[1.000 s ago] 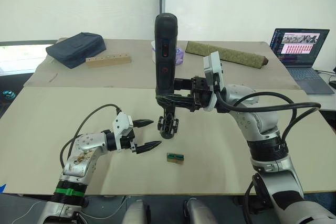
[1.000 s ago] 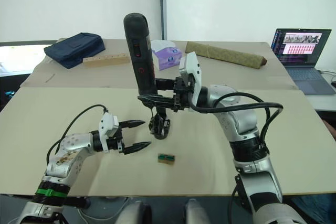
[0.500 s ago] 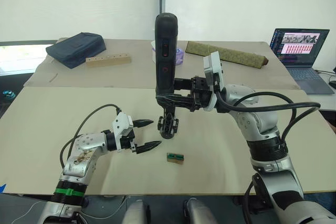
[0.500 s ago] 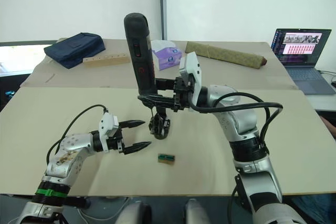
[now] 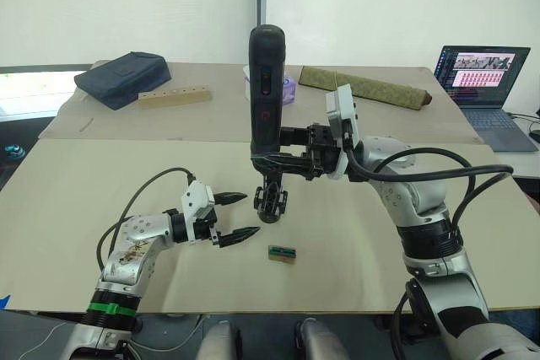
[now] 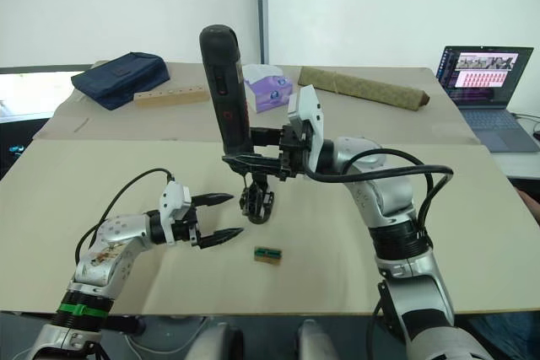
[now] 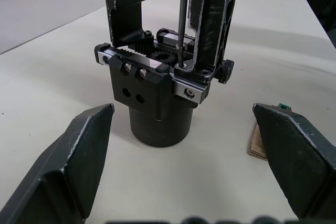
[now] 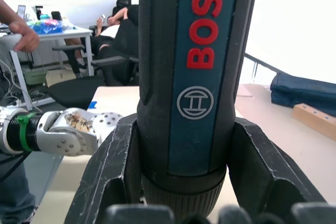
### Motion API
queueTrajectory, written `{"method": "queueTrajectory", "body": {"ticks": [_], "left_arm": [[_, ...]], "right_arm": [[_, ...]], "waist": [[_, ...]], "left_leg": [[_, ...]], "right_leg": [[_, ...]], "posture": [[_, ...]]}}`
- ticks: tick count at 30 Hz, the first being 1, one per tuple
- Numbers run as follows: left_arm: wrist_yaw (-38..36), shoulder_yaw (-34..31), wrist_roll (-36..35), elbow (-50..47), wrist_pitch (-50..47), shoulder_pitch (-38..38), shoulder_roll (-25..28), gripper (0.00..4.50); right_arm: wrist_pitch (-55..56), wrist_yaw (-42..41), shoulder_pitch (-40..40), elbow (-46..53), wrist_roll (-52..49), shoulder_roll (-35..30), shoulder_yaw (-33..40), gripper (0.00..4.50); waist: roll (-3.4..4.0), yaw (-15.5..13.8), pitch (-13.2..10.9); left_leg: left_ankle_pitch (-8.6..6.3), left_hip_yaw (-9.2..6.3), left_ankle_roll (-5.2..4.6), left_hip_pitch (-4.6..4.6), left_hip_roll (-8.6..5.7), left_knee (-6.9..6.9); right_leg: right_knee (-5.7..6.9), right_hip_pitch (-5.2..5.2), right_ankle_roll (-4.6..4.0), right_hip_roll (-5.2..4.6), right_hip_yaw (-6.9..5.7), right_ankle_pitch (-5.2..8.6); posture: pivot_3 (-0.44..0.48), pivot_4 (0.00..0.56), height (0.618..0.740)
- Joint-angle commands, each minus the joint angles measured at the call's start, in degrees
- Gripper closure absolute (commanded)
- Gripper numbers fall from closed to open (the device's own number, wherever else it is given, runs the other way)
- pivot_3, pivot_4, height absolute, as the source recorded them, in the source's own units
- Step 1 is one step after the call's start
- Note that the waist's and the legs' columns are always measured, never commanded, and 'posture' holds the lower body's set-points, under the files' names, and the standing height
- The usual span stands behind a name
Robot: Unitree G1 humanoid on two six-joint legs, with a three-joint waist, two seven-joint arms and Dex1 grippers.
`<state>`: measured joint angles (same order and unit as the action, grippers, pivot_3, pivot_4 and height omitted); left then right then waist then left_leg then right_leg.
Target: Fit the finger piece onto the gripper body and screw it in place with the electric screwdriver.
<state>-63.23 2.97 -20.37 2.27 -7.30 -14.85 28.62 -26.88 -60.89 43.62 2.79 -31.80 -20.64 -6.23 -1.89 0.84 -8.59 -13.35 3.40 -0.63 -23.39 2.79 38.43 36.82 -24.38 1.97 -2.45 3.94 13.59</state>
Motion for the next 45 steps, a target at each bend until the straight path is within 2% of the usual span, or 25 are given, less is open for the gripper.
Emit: {"method": "queueTrajectory", "body": {"ticks": [1, 22, 45], "left_arm": [[0.23, -0.13, -0.25, -0.96, 1.13, 0.10, -0.21, 0.00], [0.35, 1.46, 1.60, 3.04, 2.17, -2.55, -1.65, 0.00], [-9.97, 4.84, 5.04, 26.55, 11.56, -16.00, -5.28, 0.00]], "right_arm": [[1.02, -0.24, 0.65, 1.34, -0.35, -0.66, 1.42, 2.60], [0.66, 0.07, 0.13, 1.47, -0.11, -0.49, 0.81, 2.60], [0.12, 0.23, 0.33, 1.42, 0.17, -0.80, 0.47, 2.60]], "waist": [[0.00, -0.01, 0.00], [0.00, -0.08, 0.00], [0.00, -0.09, 0.00]], "left_leg": [[0.00, 0.00, 0.00, 0.00, 0.00, 0.00], [0.00, 0.00, 0.00, 0.00, -0.01, 0.00], [0.00, 0.00, 0.00, -0.03, -0.05, 0.02]], "right_leg": [[0.00, 0.00, 0.00, 0.00, 0.00, 0.00], [0.00, 0.00, 0.00, 0.00, 0.00, 0.00], [0.00, 0.01, 0.02, 0.01, -0.01, -0.01]], "posture": [[0.000, 0.150, 0.740], [0.000, 0.150, 0.740], [0.000, 0.150, 0.740]]}}
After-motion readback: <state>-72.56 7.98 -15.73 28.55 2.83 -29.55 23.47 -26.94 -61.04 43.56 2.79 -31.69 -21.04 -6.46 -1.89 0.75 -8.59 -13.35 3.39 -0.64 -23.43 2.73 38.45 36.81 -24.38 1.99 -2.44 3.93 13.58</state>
